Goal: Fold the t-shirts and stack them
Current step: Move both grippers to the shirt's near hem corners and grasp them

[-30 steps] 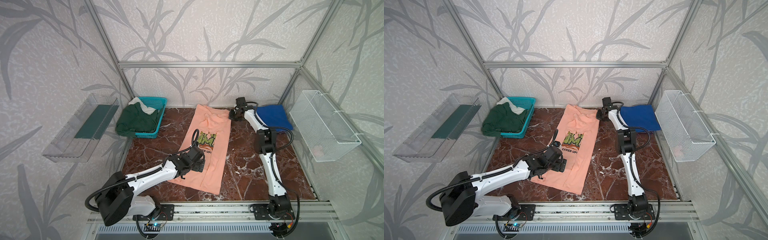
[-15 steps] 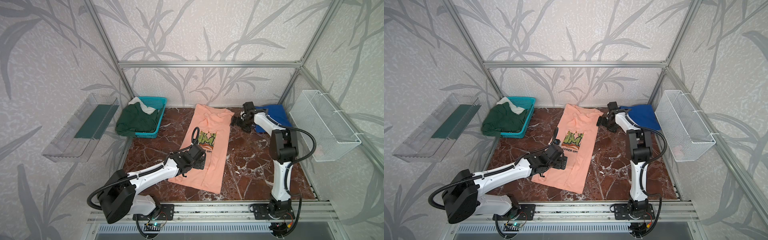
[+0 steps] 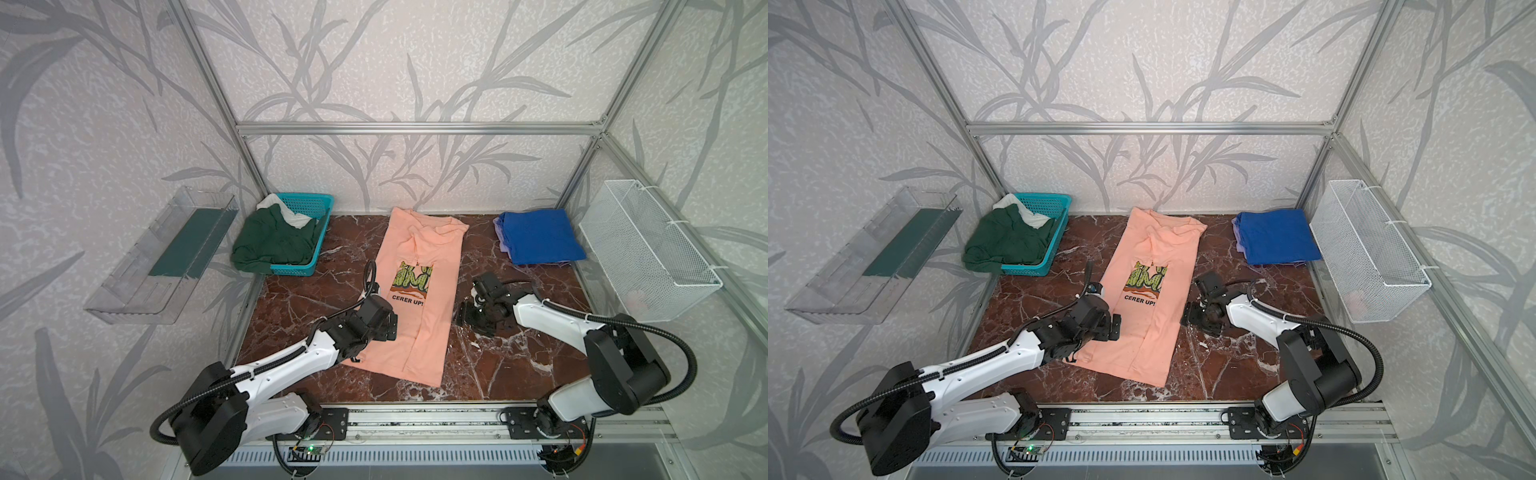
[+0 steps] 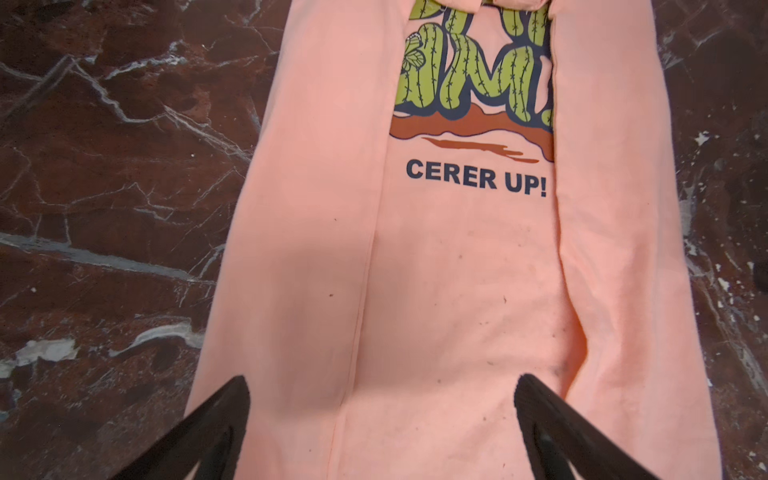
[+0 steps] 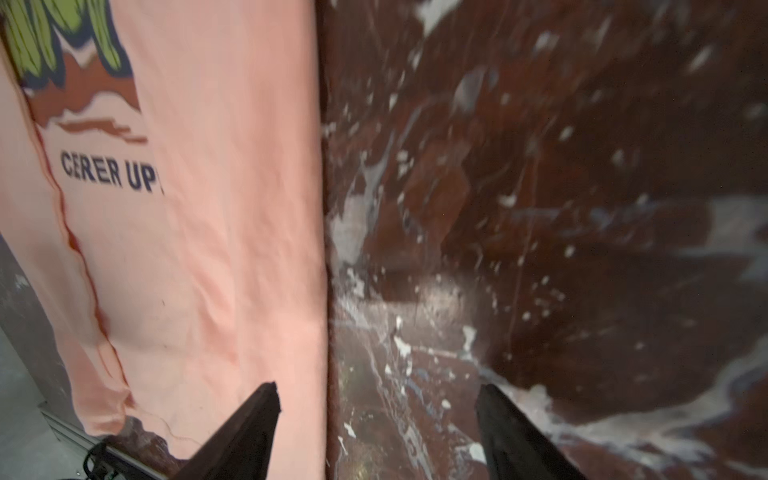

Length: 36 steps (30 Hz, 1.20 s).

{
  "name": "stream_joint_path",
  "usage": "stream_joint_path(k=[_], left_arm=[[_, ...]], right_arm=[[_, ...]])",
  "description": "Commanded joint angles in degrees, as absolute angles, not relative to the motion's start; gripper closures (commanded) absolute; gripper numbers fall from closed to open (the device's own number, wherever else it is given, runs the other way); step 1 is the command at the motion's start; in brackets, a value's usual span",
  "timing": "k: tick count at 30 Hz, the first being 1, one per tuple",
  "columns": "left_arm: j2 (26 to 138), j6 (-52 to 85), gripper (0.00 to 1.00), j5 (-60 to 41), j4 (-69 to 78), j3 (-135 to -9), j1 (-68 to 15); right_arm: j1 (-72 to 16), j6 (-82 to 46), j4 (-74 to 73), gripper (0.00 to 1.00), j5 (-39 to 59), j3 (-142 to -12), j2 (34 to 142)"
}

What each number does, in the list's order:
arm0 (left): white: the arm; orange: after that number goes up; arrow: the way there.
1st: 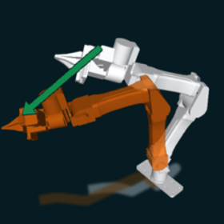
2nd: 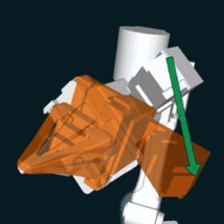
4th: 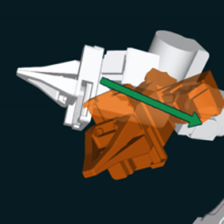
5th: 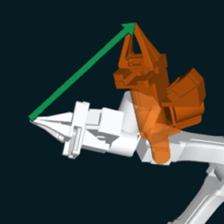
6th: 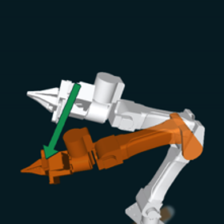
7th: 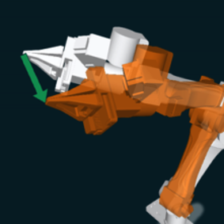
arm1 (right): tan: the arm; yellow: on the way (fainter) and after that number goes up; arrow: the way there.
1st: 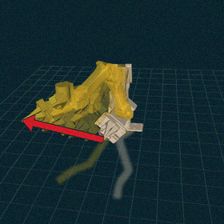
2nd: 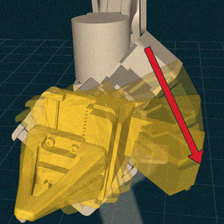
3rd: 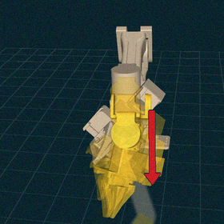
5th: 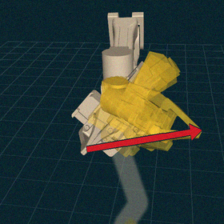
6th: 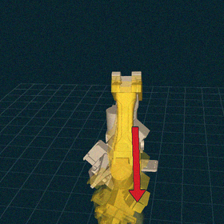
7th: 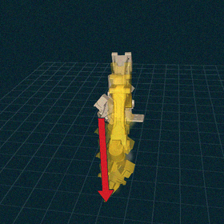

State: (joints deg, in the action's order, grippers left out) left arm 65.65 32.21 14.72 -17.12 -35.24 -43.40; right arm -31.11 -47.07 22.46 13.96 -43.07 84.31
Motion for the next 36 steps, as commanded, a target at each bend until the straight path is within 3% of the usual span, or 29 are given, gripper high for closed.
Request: stream_joint_path(k=[1, 8, 13, 17, 22, 29, 36], left_arm=[[63.29, 33.74, 0.01, 14.13, -15.26, -33.23, -42.94], [61.32, 34.11, 0.01, 11.61, -13.19, -31.07, -42.8], [59.7, 34.26, 0.01, 9.86, -11.07, -29.57, -42.8], [59.12, 34.19, 0.01, 9.36, -11.38, -29.12, -42.8], [57.75, 34.24, 0.01, 8.99, -11.23, -28.65, -42.81], [57.74, 34.02, 0.01, 7.97, -11.16, -29.95, -42.8], [57.83, 32.08, 0.01, 3.88, -9.74, -30.4, -42.85]], right_arm=[[-35.74, -55.14, 18.37, 0.34, 12.07, -40.84, 81.78], [-45.06, -61.81, 17.42, 0.44, 9.32, -38.88, 82.92], [-49.06, -65.23, 17.11, 0.63, 8.35, -38.34, 86.13], [-49.84, -65.28, 16.46, 0.7, 8.28, -38.74, 88.63], [-50.09, -65.15, 18.3, 1.0, 8.27, -40.62, 91.22], [-48.99, -63.79, 28.96, 1.0, 3.58, -42.35, 87.24], [-38.47, -56.92, 34.16, 1.0, 3.78, -37.79, 78.59]])
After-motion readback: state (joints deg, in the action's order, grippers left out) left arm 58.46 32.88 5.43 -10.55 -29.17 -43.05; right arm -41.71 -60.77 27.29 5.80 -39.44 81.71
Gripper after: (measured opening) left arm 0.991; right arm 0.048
